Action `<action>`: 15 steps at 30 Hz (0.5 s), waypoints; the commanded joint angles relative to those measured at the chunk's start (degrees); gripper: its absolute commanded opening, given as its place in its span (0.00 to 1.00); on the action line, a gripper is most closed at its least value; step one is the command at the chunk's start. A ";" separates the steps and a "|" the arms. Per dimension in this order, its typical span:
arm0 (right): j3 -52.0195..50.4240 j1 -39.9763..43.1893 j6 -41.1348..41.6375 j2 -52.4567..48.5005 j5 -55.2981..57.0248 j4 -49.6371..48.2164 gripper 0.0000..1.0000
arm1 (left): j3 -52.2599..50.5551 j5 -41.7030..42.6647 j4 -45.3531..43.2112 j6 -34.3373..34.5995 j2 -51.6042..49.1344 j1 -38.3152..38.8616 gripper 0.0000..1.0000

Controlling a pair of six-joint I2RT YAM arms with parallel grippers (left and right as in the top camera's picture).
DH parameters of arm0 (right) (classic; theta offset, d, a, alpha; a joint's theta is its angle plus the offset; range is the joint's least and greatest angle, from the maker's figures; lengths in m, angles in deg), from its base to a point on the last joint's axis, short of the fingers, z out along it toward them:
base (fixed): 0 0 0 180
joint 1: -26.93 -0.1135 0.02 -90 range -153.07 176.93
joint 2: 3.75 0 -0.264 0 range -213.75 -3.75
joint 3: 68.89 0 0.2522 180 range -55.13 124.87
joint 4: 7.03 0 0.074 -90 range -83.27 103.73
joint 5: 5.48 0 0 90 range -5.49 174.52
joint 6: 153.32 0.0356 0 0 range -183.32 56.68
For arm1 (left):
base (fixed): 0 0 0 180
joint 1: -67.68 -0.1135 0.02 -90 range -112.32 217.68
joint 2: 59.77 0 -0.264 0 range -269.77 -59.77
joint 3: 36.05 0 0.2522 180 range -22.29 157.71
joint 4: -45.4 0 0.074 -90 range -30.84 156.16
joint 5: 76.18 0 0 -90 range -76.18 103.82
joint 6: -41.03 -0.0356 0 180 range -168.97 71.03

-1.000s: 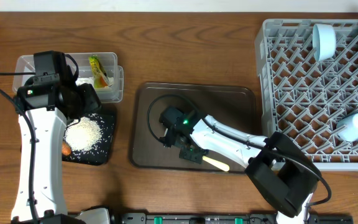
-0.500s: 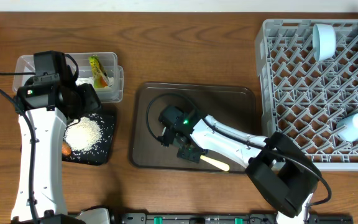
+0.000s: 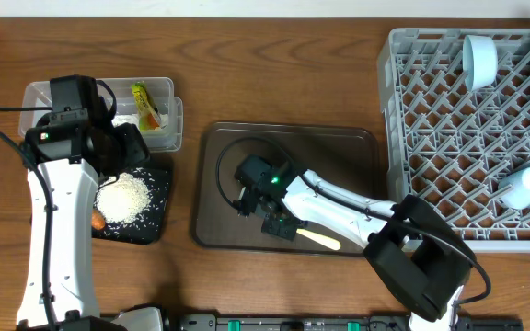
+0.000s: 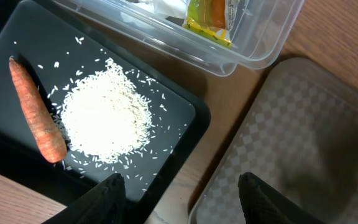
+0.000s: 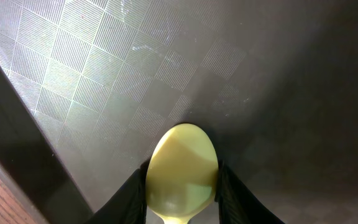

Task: Sort waste into correct bins and load items into the dishwasher rack
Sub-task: 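Lift the yellow spoon off the brown tray with the right gripper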

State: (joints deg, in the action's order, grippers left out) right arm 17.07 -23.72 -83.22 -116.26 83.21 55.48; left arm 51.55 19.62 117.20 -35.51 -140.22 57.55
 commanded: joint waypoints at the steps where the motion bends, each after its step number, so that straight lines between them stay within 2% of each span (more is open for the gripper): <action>1: -1.09 -0.81 1.01 -1.84 -3.65 0.22 0.20 | -0.17 -0.26 -0.02 0.22 0.02 -0.24 0.61; 3: -0.83 -0.81 1.84 -1.81 -3.65 0.02 0.17 | -0.17 -0.26 -0.04 0.22 0.02 -0.24 0.61; 15: 8.11 0.55 4.46 -1.60 -2.75 0.02 0.16 | -0.17 -0.26 -0.02 0.22 0.02 -0.24 0.61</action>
State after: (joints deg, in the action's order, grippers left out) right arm 21.53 -23.68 -81.12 -117.59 81.47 55.65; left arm 51.55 19.62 117.20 -35.45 -140.22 57.55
